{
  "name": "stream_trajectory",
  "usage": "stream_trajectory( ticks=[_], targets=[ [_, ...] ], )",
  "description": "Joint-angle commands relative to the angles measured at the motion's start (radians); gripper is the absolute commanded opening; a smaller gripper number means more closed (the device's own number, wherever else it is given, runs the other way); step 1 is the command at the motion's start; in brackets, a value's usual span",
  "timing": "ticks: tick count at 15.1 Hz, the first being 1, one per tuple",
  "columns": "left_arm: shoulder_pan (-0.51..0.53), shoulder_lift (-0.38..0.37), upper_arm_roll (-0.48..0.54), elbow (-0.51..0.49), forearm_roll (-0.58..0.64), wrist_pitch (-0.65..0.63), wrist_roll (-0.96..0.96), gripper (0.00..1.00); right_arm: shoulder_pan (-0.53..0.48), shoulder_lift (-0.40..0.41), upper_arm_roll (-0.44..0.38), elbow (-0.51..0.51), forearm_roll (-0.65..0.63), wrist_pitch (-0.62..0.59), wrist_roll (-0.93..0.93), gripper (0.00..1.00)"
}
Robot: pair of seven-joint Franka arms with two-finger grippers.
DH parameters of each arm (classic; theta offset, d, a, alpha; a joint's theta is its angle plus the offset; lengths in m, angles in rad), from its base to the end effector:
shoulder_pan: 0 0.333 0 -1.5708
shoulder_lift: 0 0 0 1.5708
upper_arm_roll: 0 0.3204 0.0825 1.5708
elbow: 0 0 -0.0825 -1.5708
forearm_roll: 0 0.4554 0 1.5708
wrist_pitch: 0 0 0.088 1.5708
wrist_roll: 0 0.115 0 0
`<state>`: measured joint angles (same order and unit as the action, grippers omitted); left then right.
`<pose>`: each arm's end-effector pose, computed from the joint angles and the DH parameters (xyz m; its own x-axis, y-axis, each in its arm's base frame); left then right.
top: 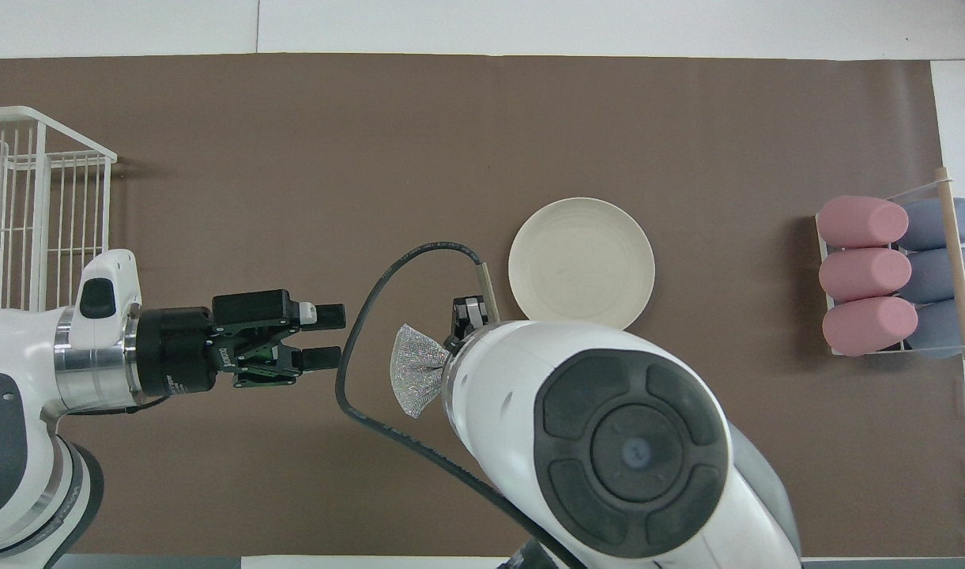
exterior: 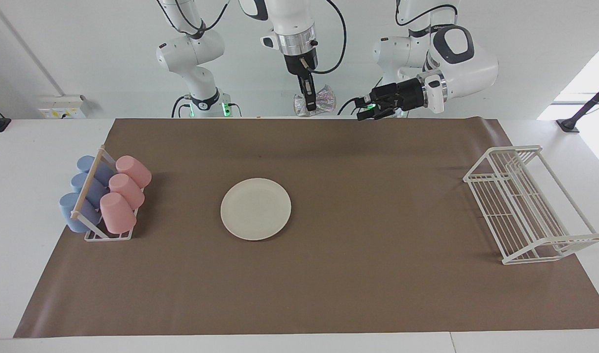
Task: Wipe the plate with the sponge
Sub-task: 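Carry the scrubber off the plate toward the left gripper, then close the left gripper on the scrubber held by the right gripper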
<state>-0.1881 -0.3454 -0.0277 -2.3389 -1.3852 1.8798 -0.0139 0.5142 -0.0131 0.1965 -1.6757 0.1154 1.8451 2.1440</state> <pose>0.4909 -0.1915 0.4873 0.9306 0.1094 -0.3493 0.3660 -0.2727 0.8897 0.4833 0.4301 0.5981 0.1228 -0.9738 -0.1916 -0.9902 -0.1072 -0.0900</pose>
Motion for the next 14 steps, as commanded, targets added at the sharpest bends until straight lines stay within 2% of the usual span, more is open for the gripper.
stream_trajectory(
  ticks=[1, 8, 9, 10, 12, 13, 14],
  targets=[
    [-0.056, -0.015, 0.012, -0.010, -0.032, -0.001, 0.012, 1.00, -0.008, 0.001, 0.000, -0.007, -0.023, 0.013, 0.008, 0.00],
    [-0.175, -0.014, 0.009, -0.023, -0.052, 0.137, 0.003, 0.98, -0.010, 0.001, 0.000, -0.009, -0.030, 0.013, 0.004, 0.00],
    [-0.178, -0.014, 0.009, -0.025, -0.057, 0.139, 0.003, 0.90, -0.010, 0.001, 0.000, -0.009, -0.030, 0.013, 0.004, 0.00],
    [-0.179, -0.011, 0.009, -0.025, -0.058, 0.139, 0.003, 0.69, -0.010, 0.001, 0.000, -0.009, -0.030, 0.013, 0.004, 0.00],
    [-0.182, -0.011, 0.009, -0.025, -0.058, 0.139, -0.020, 0.15, -0.010, 0.001, 0.000, -0.007, -0.031, 0.013, 0.002, 0.00],
    [-0.191, -0.011, 0.009, -0.023, -0.058, 0.140, -0.038, 0.00, -0.010, 0.001, 0.000, -0.007, -0.033, 0.013, 0.001, 0.00],
    [-0.192, -0.011, 0.009, -0.023, -0.058, 0.140, -0.058, 0.00, -0.010, 0.001, 0.000, -0.009, -0.031, 0.013, 0.001, 0.00]
  ],
)
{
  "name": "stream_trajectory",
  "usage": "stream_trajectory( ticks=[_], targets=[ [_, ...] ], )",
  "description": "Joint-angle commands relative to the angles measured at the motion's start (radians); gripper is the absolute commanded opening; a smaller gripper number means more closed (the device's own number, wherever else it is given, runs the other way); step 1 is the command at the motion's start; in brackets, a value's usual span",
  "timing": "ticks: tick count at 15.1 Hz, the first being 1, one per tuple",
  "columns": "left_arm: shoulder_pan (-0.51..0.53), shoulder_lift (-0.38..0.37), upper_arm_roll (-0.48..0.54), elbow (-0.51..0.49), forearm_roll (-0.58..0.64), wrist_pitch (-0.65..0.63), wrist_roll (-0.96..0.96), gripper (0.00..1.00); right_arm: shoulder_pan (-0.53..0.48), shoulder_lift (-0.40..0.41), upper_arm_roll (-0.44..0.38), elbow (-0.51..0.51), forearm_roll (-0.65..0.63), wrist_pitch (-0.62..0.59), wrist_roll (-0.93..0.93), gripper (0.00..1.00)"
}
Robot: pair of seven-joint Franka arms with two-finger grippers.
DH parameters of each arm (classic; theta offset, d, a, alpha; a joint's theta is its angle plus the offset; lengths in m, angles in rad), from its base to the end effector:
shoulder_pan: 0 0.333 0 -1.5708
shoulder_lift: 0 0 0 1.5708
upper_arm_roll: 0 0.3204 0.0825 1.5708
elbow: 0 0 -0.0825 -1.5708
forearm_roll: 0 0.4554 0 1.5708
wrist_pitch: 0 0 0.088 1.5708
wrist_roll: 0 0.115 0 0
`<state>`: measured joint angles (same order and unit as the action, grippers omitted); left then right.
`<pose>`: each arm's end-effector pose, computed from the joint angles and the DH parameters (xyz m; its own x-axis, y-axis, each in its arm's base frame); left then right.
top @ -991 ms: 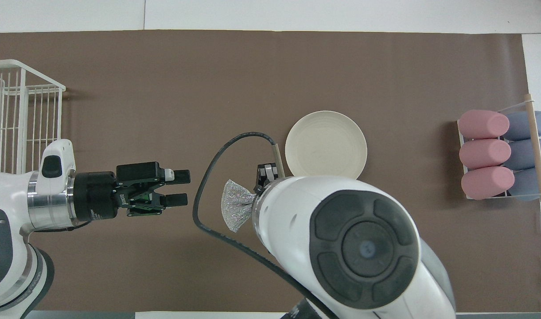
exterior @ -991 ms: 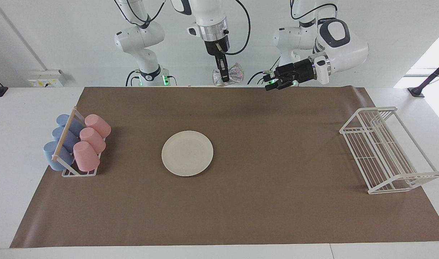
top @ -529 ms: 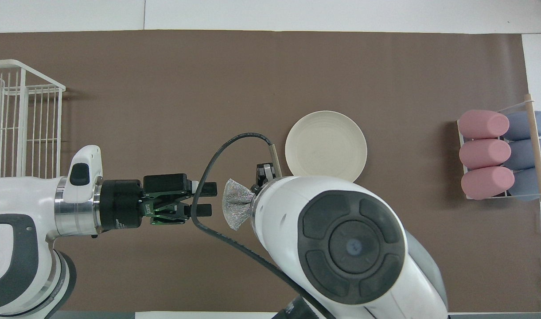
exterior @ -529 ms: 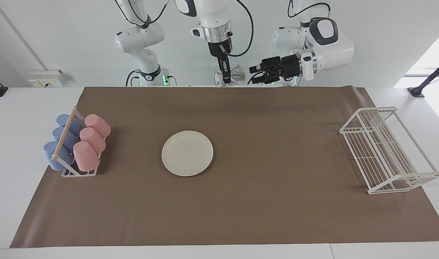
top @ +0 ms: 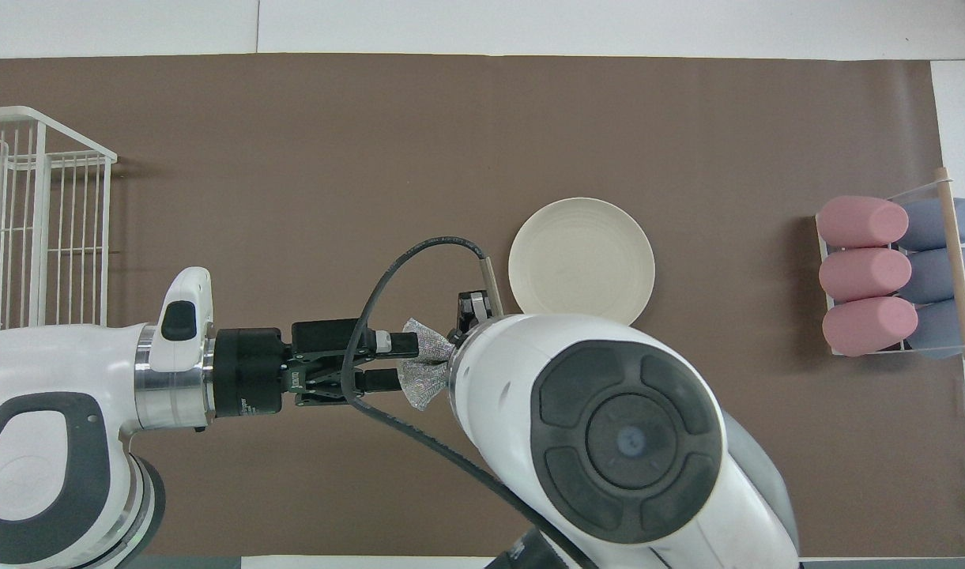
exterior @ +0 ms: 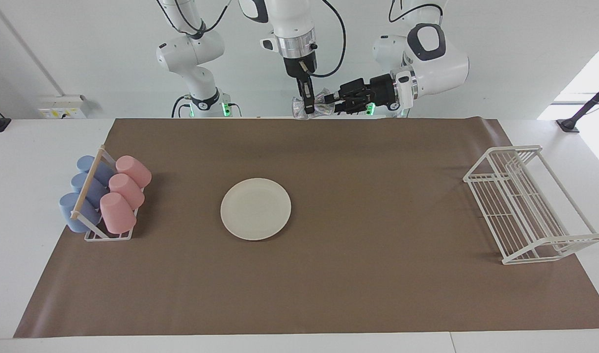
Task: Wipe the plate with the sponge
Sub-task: 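Close the left gripper on the scrubber held by the right gripper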
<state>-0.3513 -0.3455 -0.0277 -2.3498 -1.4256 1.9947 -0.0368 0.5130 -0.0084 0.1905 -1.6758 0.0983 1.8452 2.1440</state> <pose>0.4659 -0.2592 0.4827 0.9305 0.0781 -0.3579 0.3646 -0.2929 0.8839 0.4884 0.4260 0.5950 0.1186 -0.9772 -0.1759 -0.9901 -0.1030 -0.0953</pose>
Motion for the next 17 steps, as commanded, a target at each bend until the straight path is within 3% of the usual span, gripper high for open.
stream_trajectory(
  ticks=[1, 6, 7, 8, 12, 17],
  targets=[
    [-0.029, -0.010, 0.011, -0.013, -0.018, 0.026, -0.041, 0.00, -0.008, -0.004, 0.006, -0.007, -0.014, 0.012, 0.001, 0.00],
    [-0.026, -0.012, 0.012, -0.013, -0.018, 0.018, -0.054, 0.00, -0.013, -0.008, 0.006, -0.007, -0.023, -0.001, -0.007, 0.00],
    [-0.026, -0.013, 0.012, -0.014, -0.018, 0.015, -0.055, 0.00, -0.017, -0.011, 0.006, -0.008, -0.028, -0.004, -0.027, 0.54],
    [-0.025, -0.013, 0.012, -0.014, -0.018, 0.013, -0.055, 0.00, -0.021, -0.011, 0.004, -0.012, -0.029, -0.004, -0.050, 1.00],
    [-0.020, -0.013, 0.012, -0.014, -0.018, 0.015, -0.057, 0.00, -0.043, -0.024, 0.001, -0.018, -0.031, -0.009, -0.263, 1.00],
    [-0.006, -0.012, 0.017, -0.017, -0.012, 0.026, -0.077, 0.00, -0.192, -0.065, -0.005, -0.048, -0.029, -0.096, -0.839, 1.00]
  ],
)
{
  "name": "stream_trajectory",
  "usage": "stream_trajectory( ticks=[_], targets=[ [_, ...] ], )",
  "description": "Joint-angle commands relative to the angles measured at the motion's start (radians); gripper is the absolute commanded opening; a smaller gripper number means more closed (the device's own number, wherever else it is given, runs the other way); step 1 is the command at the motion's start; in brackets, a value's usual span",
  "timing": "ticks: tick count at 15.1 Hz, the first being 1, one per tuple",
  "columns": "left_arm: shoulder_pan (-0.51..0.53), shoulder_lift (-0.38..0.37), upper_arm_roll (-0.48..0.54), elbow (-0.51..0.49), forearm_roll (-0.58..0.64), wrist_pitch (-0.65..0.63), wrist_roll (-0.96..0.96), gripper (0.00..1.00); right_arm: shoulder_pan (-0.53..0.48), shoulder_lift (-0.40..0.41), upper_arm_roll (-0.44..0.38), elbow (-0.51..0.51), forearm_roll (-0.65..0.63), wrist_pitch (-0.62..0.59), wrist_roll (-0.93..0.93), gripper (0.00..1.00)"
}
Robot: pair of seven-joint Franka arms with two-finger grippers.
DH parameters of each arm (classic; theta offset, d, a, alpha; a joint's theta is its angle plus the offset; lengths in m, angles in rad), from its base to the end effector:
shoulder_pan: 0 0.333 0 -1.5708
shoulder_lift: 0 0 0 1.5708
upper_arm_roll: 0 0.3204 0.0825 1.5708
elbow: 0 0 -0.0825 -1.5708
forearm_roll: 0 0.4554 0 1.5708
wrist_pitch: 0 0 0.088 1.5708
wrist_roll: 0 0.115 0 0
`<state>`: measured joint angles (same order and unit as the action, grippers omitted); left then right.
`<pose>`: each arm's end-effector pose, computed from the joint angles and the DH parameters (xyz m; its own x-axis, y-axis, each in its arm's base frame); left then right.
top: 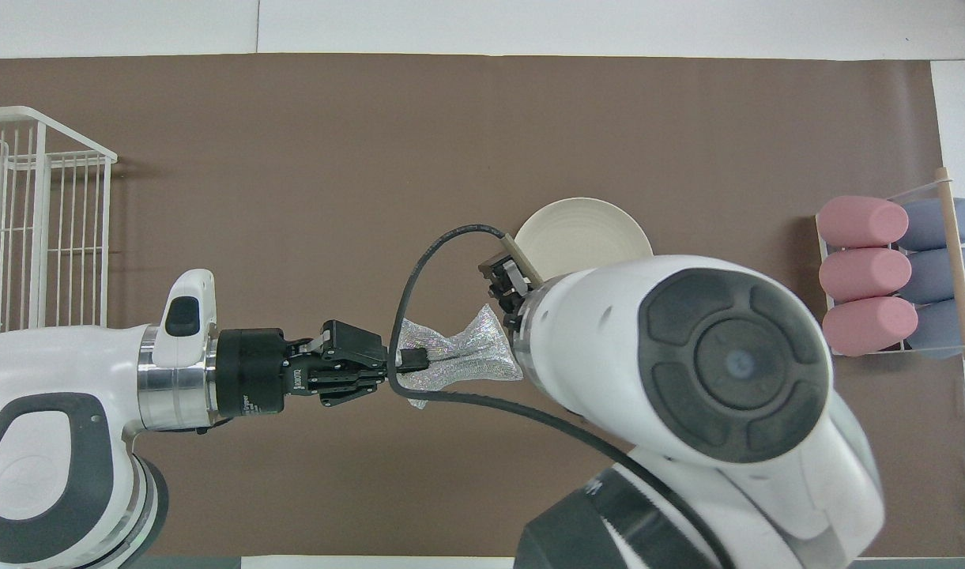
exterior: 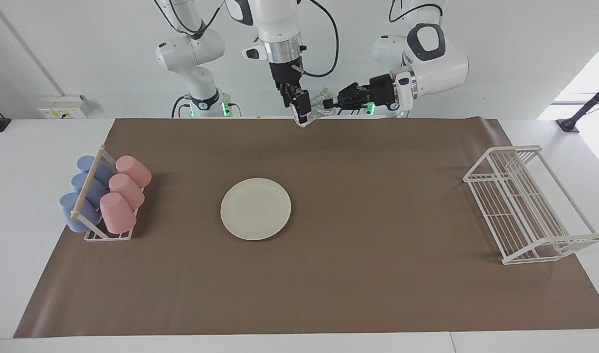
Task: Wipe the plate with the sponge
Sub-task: 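Close the left gripper on the scrubber held by the right gripper, then open the right gripper and withdraw it toward the cup holder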
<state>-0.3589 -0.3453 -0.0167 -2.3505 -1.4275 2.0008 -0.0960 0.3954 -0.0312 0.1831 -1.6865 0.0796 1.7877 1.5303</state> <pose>0.4674 -0.2568 0.4825 0.9060 0.1023 -0.4107 0.4224 -0.2816 0.8616 0.5275 0.3551 0.5971 0.5731 -0.8167 -0.0682 -0.8164 -0.5617 -0.1338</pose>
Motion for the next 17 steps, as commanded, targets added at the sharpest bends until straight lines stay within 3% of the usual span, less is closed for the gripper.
stream_trajectory(
  ticks=[1, 3, 6, 11, 14, 17],
  targets=[
    [0.008, -0.009, 0.006, -0.016, -0.004, 0.024, -0.016, 0.00, -0.125, -0.056, 0.001, -0.035, -0.011, -0.072, -0.357, 1.00],
    [0.006, -0.001, 0.000, -0.013, 0.046, 0.062, -0.034, 0.00, -0.228, -0.070, -0.001, -0.033, -0.011, -0.143, -0.619, 1.00],
    [-0.003, 0.006, -0.005, -0.010, 0.246, 0.081, -0.119, 0.00, -0.379, -0.070, -0.002, -0.027, -0.011, -0.191, -0.968, 1.00],
    [-0.005, 0.037, -0.017, 0.020, 0.543, 0.090, -0.289, 0.00, -0.532, -0.067, -0.002, -0.030, -0.011, -0.191, -1.310, 1.00],
    [0.004, 0.100, -0.017, 0.118, 0.761, 0.029, -0.421, 0.00, -0.585, -0.064, -0.002, -0.029, -0.012, -0.188, -1.456, 1.00],
    [0.037, 0.195, -0.012, 0.301, 0.973, -0.150, -0.475, 0.00, -0.644, -0.055, -0.004, -0.012, -0.018, -0.189, -1.605, 1.00]
  ],
)
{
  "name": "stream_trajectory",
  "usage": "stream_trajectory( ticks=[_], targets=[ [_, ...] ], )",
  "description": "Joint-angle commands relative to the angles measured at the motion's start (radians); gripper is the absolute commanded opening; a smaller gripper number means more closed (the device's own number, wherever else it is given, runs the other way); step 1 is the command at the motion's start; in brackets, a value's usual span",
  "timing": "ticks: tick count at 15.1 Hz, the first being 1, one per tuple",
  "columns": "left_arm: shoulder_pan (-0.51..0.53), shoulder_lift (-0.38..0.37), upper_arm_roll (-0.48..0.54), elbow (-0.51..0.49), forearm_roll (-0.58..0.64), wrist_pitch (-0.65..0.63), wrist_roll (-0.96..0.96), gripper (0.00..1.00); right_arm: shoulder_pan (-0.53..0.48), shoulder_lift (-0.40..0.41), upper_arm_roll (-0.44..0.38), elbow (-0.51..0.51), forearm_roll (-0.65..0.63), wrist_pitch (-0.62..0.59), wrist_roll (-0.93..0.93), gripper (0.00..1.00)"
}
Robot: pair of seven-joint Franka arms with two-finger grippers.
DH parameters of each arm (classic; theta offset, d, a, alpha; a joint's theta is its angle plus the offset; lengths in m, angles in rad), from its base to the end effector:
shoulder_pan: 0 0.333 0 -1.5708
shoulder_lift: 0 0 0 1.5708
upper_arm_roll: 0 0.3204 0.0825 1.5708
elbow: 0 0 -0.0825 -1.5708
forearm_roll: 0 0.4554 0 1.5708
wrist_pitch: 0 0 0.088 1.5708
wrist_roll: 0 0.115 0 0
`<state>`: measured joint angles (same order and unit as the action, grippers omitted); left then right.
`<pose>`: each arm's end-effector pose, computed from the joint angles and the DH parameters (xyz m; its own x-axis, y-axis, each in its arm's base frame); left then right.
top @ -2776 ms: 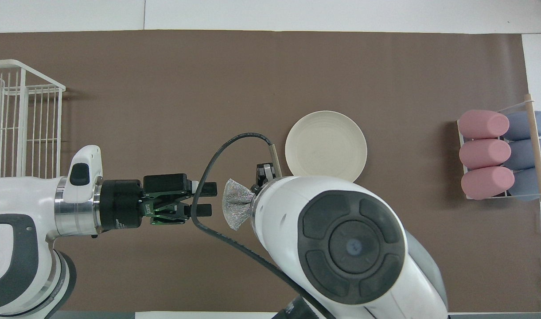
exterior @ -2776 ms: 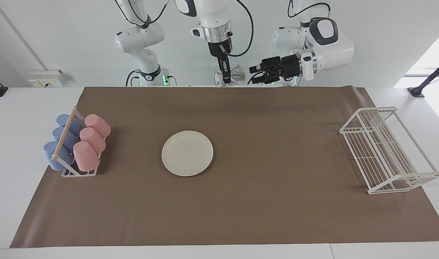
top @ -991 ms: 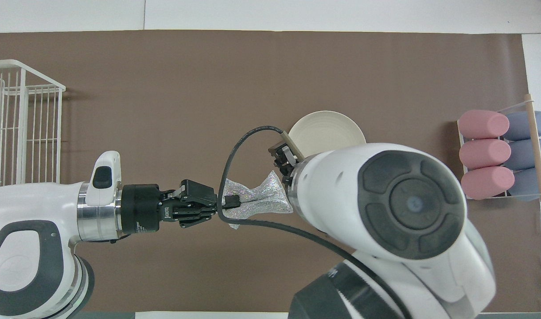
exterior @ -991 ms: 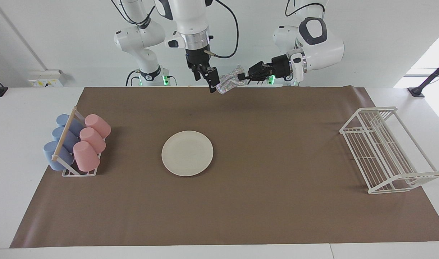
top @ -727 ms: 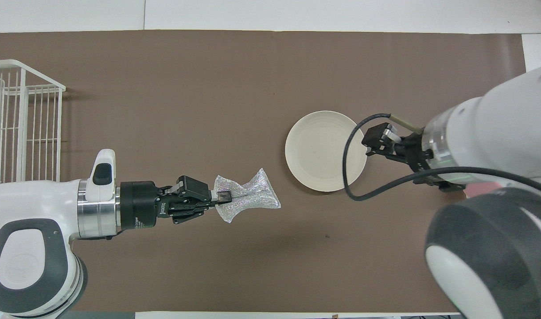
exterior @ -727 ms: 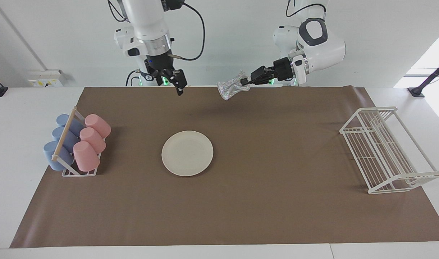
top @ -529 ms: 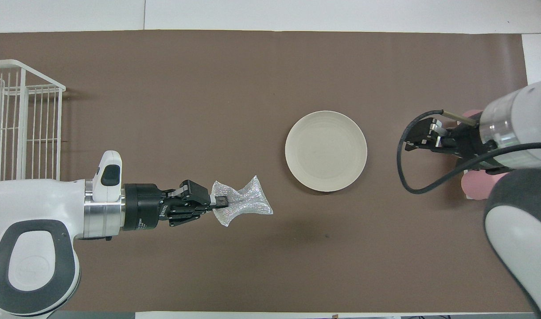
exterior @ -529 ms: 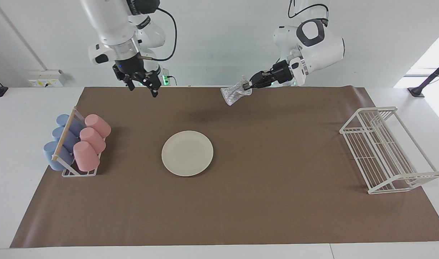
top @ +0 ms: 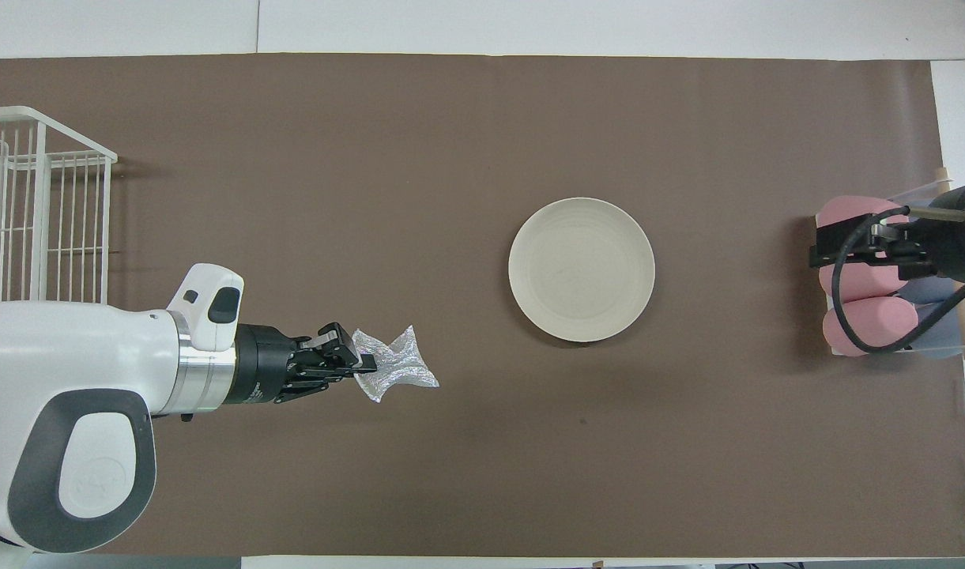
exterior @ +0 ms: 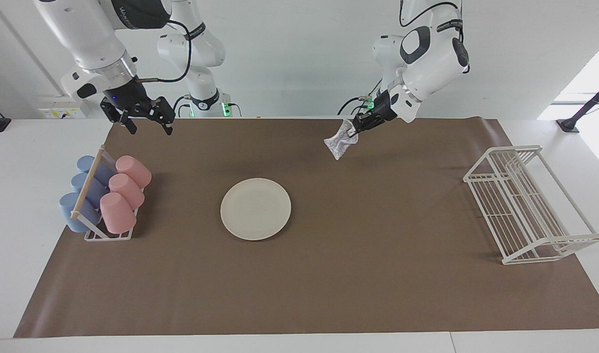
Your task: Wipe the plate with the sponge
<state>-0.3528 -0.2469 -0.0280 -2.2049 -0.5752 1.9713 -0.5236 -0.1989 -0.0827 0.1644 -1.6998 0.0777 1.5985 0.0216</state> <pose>0.4945 -0.2404 0.4648 0.9142 0.2866 -0.2866 0.3873 -0.8260 0.4095 0.6007 -0.0087 0.6034 0.9980 -0.0590 -0.0211 -0.0602 -0.9962 -0.0636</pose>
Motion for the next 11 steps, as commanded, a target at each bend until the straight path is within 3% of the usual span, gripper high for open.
stream_trajectory(
  ticks=[1, 5, 11],
  targets=[
    [0.038, 0.118, -0.001, 0.200, 0.176, -0.178, -0.050, 0.00, -0.056, 0.010, 0.012, 0.017, -0.022, -0.012, -0.124, 1.00],
    [0.046, 0.156, 0.002, 0.290, 0.389, -0.319, -0.052, 0.00, 0.091, 0.037, -0.146, 0.048, -0.046, -0.032, -0.097, 1.00],
    [0.043, 0.308, 0.002, 0.510, 0.768, -0.540, -0.050, 0.00, 0.147, 0.034, -0.174, 0.048, -0.044, -0.017, -0.055, 1.00]
  ],
)
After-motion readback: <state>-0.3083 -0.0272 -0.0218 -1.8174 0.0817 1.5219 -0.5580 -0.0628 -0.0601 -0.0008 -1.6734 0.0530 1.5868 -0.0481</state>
